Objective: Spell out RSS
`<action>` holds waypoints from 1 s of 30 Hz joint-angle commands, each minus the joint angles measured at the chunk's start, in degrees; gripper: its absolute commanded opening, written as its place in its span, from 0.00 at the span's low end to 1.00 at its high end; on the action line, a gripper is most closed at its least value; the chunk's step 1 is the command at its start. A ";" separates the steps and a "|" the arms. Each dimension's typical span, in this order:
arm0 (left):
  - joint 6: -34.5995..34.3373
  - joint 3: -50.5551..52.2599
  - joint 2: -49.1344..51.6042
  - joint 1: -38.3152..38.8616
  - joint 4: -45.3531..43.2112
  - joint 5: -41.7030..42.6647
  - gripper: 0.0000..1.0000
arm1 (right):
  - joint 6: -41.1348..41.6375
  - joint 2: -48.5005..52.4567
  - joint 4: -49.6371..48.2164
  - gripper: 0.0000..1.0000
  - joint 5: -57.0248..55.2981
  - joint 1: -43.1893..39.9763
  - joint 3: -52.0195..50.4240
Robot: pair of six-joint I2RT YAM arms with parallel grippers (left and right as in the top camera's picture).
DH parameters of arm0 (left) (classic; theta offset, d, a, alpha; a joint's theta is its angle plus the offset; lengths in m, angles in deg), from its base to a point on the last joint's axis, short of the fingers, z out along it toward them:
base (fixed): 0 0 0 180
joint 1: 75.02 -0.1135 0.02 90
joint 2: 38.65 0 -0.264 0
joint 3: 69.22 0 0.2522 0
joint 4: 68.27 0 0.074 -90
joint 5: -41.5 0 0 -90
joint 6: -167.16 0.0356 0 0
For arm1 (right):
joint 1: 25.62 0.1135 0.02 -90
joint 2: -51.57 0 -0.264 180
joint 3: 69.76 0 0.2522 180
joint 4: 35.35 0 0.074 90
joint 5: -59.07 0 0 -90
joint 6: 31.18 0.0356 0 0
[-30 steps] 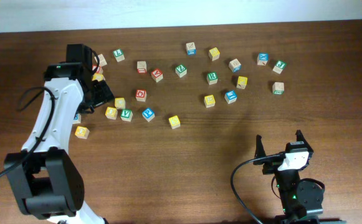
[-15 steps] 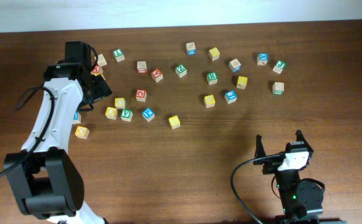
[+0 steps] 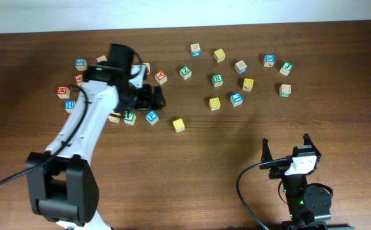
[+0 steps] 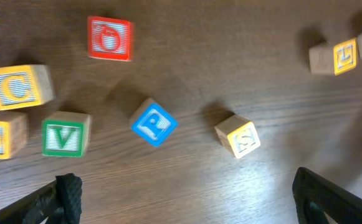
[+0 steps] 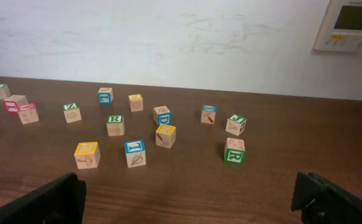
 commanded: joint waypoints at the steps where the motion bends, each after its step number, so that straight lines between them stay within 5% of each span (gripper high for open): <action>1: -4.22 0.17 0.15 4.81 0.72 -13.57 1.00 | 0.00 -0.44 0.33 0.98 -0.48 0.00 -0.42; 7: -7.93 0.17 0.15 10.16 1.33 -10.58 0.97 | 0.00 -0.44 0.33 0.98 -0.48 0.00 -0.42; 19: -29.88 0.39 3.02 17.46 3.06 -12.85 0.96 | 0.00 -0.44 0.33 0.98 -0.48 0.00 -0.42; 25: -26.86 -1.64 5.03 17.53 3.41 -12.52 0.96 | 0.00 -0.44 0.33 0.98 -0.48 0.00 -0.42; 30: -26.34 -12.98 1.05 7.28 16.92 -17.14 0.97 | 0.00 -0.44 0.33 0.98 -0.48 0.00 -0.42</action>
